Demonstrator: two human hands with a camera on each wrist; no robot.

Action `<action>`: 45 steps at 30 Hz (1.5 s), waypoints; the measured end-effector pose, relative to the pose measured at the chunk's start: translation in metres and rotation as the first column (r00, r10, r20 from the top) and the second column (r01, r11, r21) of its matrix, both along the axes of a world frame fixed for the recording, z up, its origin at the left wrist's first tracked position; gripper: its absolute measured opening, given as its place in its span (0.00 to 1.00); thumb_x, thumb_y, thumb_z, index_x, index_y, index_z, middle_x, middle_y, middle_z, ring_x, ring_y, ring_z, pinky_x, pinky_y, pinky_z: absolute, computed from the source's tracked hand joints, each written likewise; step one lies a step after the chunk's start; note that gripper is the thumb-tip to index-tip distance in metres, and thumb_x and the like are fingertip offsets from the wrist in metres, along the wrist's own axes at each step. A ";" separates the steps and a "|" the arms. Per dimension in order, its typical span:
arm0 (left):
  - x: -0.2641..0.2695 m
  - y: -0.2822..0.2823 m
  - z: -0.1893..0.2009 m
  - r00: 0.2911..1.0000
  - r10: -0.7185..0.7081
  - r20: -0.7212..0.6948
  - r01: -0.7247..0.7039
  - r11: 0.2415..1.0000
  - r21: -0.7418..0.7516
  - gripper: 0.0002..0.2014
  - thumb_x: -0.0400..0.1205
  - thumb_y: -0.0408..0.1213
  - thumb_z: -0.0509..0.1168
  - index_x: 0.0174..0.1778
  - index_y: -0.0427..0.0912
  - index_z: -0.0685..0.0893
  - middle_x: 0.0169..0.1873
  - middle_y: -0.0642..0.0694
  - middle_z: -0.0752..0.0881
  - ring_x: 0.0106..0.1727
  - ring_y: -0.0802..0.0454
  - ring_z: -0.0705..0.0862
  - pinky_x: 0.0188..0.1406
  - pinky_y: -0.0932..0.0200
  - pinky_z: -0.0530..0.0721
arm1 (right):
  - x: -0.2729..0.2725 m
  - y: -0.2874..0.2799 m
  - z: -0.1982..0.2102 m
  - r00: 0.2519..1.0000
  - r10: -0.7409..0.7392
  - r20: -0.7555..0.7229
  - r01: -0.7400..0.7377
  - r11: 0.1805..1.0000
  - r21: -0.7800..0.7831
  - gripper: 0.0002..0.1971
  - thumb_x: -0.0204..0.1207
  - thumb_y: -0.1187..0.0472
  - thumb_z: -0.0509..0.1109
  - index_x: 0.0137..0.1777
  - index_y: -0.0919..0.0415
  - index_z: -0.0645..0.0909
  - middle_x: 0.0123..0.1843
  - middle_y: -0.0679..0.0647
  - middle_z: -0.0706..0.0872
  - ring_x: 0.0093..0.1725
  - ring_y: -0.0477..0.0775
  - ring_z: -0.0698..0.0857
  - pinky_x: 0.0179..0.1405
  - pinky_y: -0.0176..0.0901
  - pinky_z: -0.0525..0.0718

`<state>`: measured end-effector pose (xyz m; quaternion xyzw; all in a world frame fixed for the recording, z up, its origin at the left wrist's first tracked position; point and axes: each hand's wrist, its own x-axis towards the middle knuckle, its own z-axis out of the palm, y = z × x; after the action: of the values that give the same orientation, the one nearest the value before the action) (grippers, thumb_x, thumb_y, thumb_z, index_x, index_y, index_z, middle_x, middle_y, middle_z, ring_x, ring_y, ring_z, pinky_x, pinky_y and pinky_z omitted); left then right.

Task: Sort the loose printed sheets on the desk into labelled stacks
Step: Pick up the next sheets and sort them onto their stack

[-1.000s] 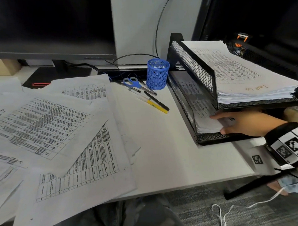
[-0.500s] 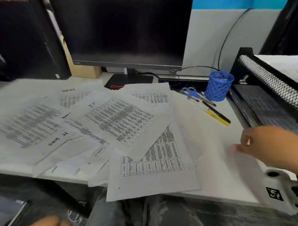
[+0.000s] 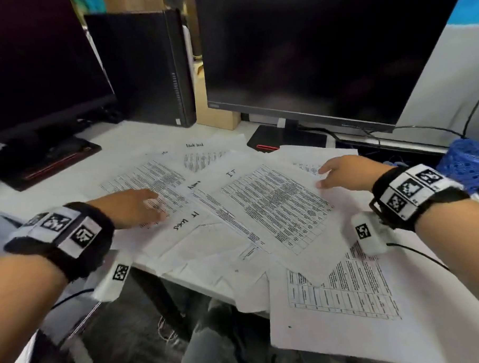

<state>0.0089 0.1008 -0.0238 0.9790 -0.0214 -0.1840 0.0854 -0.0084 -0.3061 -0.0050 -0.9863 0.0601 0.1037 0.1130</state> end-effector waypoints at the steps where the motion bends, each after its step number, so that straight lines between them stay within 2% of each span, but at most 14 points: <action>1: 0.010 0.001 -0.006 0.998 0.046 -0.033 -0.044 0.998 0.045 0.41 0.76 0.65 0.62 0.82 0.49 0.60 0.80 0.44 0.65 0.77 0.46 0.69 0.75 0.54 0.63 | 0.011 0.004 -0.004 1.000 -0.018 -0.014 0.018 1.000 -0.002 0.30 0.75 0.44 0.70 0.74 0.57 0.75 0.72 0.54 0.78 0.71 0.56 0.76 0.72 0.46 0.72; 5: 0.046 0.012 -0.014 0.966 0.257 -0.023 -0.250 0.954 0.166 0.35 0.82 0.60 0.58 0.79 0.39 0.67 0.80 0.40 0.66 0.80 0.43 0.65 0.77 0.53 0.63 | 0.037 0.021 -0.013 0.988 -0.076 -0.133 0.081 0.996 0.033 0.37 0.75 0.41 0.68 0.74 0.70 0.72 0.69 0.65 0.80 0.66 0.63 0.80 0.69 0.53 0.77; 13: 0.084 0.059 -0.036 0.948 0.319 0.011 -0.312 0.918 0.244 0.28 0.75 0.61 0.68 0.70 0.56 0.80 0.68 0.48 0.80 0.66 0.46 0.79 0.66 0.57 0.76 | 0.063 0.039 -0.038 0.971 -0.123 -0.205 0.108 0.991 -0.080 0.53 0.60 0.38 0.79 0.80 0.62 0.61 0.79 0.58 0.71 0.77 0.60 0.69 0.77 0.55 0.67; 17: 0.095 0.058 -0.046 0.887 0.434 0.158 -0.452 0.885 0.110 0.29 0.74 0.48 0.73 0.69 0.38 0.78 0.66 0.37 0.79 0.65 0.37 0.80 0.66 0.47 0.79 | 0.067 0.041 -0.039 0.982 -0.099 -0.162 0.075 0.986 -0.147 0.42 0.71 0.39 0.72 0.78 0.65 0.66 0.77 0.60 0.73 0.76 0.60 0.71 0.73 0.51 0.69; 20: 0.090 0.055 -0.042 0.799 0.525 0.293 -0.542 0.840 -0.028 0.25 0.83 0.31 0.63 0.74 0.26 0.66 0.70 0.27 0.74 0.69 0.30 0.75 0.66 0.42 0.75 | 0.064 0.033 -0.036 0.987 -0.127 -0.098 0.112 0.984 -0.139 0.33 0.77 0.39 0.65 0.72 0.65 0.73 0.70 0.60 0.79 0.69 0.59 0.77 0.64 0.48 0.74; 23: 0.093 0.071 -0.030 0.783 0.507 0.359 -0.561 0.826 0.057 0.25 0.85 0.28 0.55 0.79 0.28 0.61 0.74 0.27 0.68 0.72 0.32 0.72 0.68 0.42 0.73 | 0.058 0.019 -0.031 0.975 -0.205 -0.082 0.199 0.977 -0.072 0.34 0.78 0.39 0.62 0.74 0.65 0.72 0.72 0.59 0.78 0.71 0.60 0.76 0.66 0.47 0.72; 27: 0.086 0.072 0.006 0.808 0.472 0.354 -0.526 0.847 0.071 0.14 0.83 0.25 0.58 0.62 0.23 0.78 0.62 0.24 0.79 0.64 0.28 0.77 0.63 0.39 0.75 | 0.053 -0.007 -0.031 0.944 -0.302 -0.133 0.311 0.949 0.047 0.33 0.74 0.42 0.69 0.73 0.62 0.74 0.72 0.58 0.78 0.71 0.60 0.77 0.69 0.51 0.73; 29: 0.082 0.065 0.018 0.848 0.419 0.326 -0.478 0.869 0.126 0.16 0.83 0.26 0.60 0.65 0.24 0.78 0.65 0.27 0.79 0.67 0.31 0.77 0.65 0.43 0.74 | 0.052 -0.021 -0.031 0.930 -0.340 -0.138 0.354 0.931 0.090 0.34 0.73 0.43 0.71 0.74 0.61 0.73 0.72 0.58 0.79 0.70 0.60 0.78 0.71 0.51 0.73; 32: 0.081 0.050 0.025 0.918 0.341 0.205 -0.388 0.879 0.278 0.18 0.85 0.37 0.59 0.69 0.33 0.77 0.69 0.36 0.78 0.70 0.40 0.77 0.68 0.51 0.74 | 0.045 -0.037 -0.030 0.882 -0.436 -0.180 0.471 0.814 0.340 0.42 0.64 0.52 0.78 0.76 0.68 0.68 0.65 0.62 0.82 0.60 0.63 0.82 0.70 0.56 0.75; 37: 0.079 0.002 0.019 0.959 0.274 0.079 -0.285 0.925 0.251 0.14 0.83 0.34 0.61 0.59 0.31 0.85 0.61 0.35 0.85 0.63 0.39 0.82 0.63 0.53 0.77 | 0.038 -0.056 -0.045 0.803 -0.503 -0.319 0.586 0.574 0.572 0.72 0.33 0.53 0.91 0.82 0.64 0.57 0.71 0.65 0.78 0.68 0.67 0.78 0.69 0.63 0.77; 40: 0.087 -0.025 -0.002 0.960 0.271 -0.069 -0.249 0.940 0.233 0.10 0.79 0.35 0.67 0.53 0.34 0.87 0.55 0.37 0.87 0.59 0.39 0.85 0.63 0.51 0.81 | 0.029 -0.035 -0.047 0.798 -0.467 -0.381 0.573 0.388 0.722 0.45 0.73 0.73 0.72 0.84 0.62 0.49 0.54 0.63 0.84 0.48 0.61 0.84 0.36 0.49 0.89; 41: 0.103 -0.026 -0.019 0.960 0.269 -0.083 -0.245 0.944 0.222 0.06 0.75 0.36 0.72 0.45 0.38 0.88 0.51 0.37 0.88 0.56 0.39 0.86 0.61 0.50 0.82 | 0.028 -0.030 -0.049 0.781 -0.478 -0.401 0.585 0.337 0.738 0.38 0.78 0.75 0.65 0.84 0.63 0.48 0.54 0.63 0.83 0.47 0.60 0.83 0.36 0.49 0.88; 43: 0.135 -0.028 -0.047 0.962 0.265 -0.061 -0.247 0.945 0.214 0.09 0.63 0.39 0.77 0.32 0.46 0.84 0.48 0.40 0.88 0.51 0.39 0.87 0.59 0.47 0.84 | 0.029 -0.028 -0.054 0.766 -0.490 -0.417 0.595 0.293 0.748 0.37 0.79 0.75 0.62 0.84 0.63 0.48 0.66 0.66 0.80 0.55 0.63 0.82 0.57 0.57 0.84; 45: 0.127 -0.044 -0.042 0.970 0.241 -0.033 -0.235 0.964 0.122 0.16 0.66 0.39 0.76 0.49 0.41 0.87 0.54 0.39 0.86 0.58 0.39 0.85 0.63 0.48 0.82 | 0.033 -0.030 -0.056 0.762 -0.486 -0.427 0.601 0.286 0.747 0.36 0.79 0.75 0.62 0.84 0.65 0.48 0.71 0.66 0.77 0.61 0.64 0.80 0.69 0.58 0.75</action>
<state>0.1358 0.0571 -0.0656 0.9732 0.1091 -0.1965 0.0497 0.0241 -0.3362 -0.0613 -0.7068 0.3387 0.1316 0.6070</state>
